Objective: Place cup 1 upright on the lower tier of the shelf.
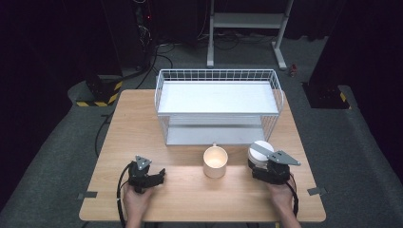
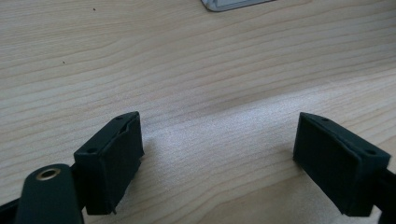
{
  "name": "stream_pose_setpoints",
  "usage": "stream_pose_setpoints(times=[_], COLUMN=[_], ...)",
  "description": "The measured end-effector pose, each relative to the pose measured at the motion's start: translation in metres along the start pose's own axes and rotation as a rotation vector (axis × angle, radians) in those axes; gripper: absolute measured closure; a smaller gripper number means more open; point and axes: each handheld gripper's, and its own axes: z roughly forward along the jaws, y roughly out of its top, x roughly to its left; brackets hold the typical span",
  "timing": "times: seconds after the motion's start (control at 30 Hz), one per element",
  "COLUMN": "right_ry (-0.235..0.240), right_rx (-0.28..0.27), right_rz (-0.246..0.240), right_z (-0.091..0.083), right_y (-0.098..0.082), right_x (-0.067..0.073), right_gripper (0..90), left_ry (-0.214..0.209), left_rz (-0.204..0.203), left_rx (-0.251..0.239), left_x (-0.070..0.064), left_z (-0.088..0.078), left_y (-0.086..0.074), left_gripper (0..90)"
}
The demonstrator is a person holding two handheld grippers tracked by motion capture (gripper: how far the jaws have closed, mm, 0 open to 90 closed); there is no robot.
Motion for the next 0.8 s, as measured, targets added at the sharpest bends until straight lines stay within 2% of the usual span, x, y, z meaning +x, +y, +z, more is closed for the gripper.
stream_pose_setpoints(times=[0.13, 0.33, 0.6, 0.8], right_ry=[0.02, 0.044, 0.055, 0.053], right_rx=[-0.021, -0.013, -0.01, -0.015], right_rz=[0.015, 0.012, 0.045, 0.034], right_z=[0.004, 0.016, 0.026, 0.036], right_y=[0.008, 0.017, 0.027, 0.039], right_x=[0.0, 0.002, 0.001, 0.0], right_gripper=[18.3, 18.3, 18.3, 18.4], left_ry=[0.001, 0.001, 0.001, -0.001], left_rz=[0.001, 0.0, 0.0, -0.001], left_rx=[0.0, 0.0, -0.002, -0.003], left_x=[0.0, 0.0, 0.0, 0.001], left_z=[0.0, 0.0, 0.0, 0.0], left_y=[0.0, 0.0, 0.0, 0.0], left_gripper=[16.0, 16.0, 16.0, 16.6])
